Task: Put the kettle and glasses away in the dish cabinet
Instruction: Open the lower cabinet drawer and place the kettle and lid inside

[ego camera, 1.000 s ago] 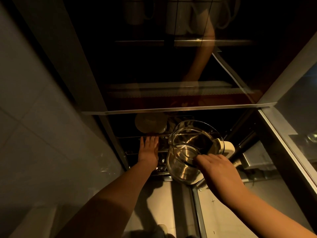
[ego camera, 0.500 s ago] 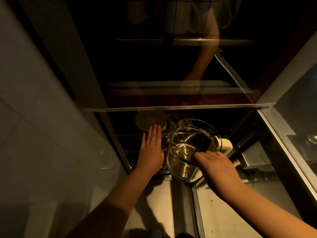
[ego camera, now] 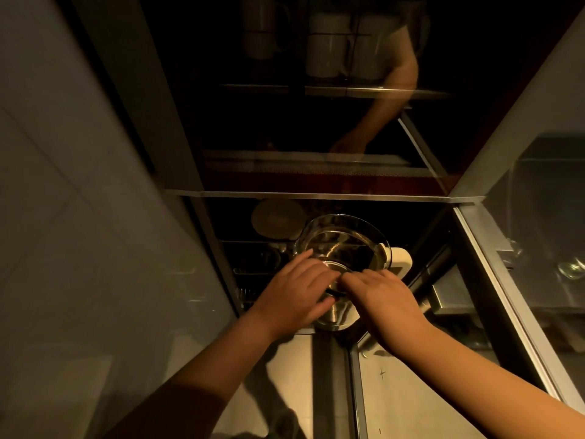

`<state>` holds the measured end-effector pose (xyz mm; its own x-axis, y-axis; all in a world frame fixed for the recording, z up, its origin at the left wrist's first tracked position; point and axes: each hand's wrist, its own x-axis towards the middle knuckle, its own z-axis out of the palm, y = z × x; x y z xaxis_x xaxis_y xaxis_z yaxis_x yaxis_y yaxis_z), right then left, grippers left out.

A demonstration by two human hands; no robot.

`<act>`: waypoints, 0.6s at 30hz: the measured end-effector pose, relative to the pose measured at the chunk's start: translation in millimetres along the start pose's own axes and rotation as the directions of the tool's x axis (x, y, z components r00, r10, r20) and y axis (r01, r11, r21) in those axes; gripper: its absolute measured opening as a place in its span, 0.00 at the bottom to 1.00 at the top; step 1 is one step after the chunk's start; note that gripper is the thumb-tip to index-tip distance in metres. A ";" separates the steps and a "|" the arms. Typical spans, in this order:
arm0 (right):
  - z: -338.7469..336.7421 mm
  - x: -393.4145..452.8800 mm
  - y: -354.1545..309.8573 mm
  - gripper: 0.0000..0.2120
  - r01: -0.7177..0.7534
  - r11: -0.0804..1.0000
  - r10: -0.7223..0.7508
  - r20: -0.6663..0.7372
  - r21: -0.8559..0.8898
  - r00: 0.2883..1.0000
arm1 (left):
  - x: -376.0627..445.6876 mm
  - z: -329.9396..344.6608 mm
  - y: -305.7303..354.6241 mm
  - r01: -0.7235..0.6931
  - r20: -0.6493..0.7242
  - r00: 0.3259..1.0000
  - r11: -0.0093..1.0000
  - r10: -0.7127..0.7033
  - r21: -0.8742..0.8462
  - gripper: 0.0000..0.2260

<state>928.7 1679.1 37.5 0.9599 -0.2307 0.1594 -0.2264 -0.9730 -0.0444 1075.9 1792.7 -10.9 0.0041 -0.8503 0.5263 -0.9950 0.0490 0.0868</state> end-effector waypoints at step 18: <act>-37.6 1.0 22.1 0.21 0.228 0.974 -0.226 -0.208 -0.017 0.952 | 39.9 -50.9 14.2 -0.016 0.006 1.000 1.000 0.016 0.020 0.08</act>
<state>918.4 1657.1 73.7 0.9301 -0.0007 0.3673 -0.0047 -0.9999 0.0100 1067.0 1786.1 54.4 -0.0121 -0.8523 0.5229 -0.9968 0.0519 0.0616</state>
